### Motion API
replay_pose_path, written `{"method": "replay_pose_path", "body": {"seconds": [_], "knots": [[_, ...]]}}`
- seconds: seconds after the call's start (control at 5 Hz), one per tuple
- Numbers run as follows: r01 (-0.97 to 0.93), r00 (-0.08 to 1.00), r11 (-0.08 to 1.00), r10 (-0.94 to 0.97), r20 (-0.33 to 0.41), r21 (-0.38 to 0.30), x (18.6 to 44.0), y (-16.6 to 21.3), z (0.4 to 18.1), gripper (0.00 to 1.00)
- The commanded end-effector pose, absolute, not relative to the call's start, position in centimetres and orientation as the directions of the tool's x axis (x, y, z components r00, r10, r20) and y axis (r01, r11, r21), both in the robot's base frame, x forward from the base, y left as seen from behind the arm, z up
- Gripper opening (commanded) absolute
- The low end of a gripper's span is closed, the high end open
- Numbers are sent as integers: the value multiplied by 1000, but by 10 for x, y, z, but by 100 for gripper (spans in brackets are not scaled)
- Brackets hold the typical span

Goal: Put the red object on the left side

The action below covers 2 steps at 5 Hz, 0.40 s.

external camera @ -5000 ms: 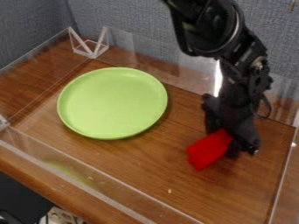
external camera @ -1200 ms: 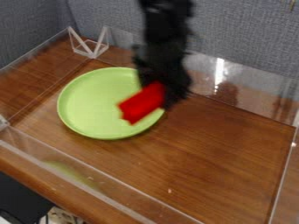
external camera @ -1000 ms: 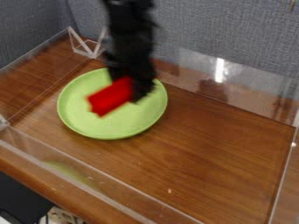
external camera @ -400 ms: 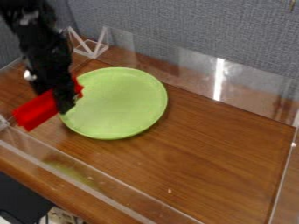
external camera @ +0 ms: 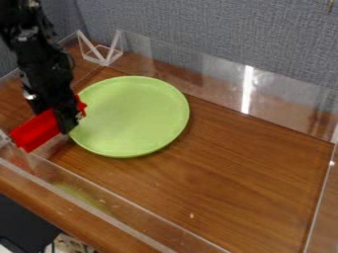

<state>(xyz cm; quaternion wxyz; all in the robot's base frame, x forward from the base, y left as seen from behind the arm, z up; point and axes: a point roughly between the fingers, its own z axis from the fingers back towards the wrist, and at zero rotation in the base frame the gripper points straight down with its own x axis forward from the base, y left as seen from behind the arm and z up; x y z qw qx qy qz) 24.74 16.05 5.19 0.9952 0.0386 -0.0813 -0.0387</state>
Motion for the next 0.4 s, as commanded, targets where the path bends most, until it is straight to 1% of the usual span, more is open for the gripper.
{"method": "replay_pose_path", "body": {"seconds": [0.0,0.2], "knots": [[45,974,990,-74,215,136,254,170,78,0],[24,974,988,-57,218,149,256,154,89,0]]}}
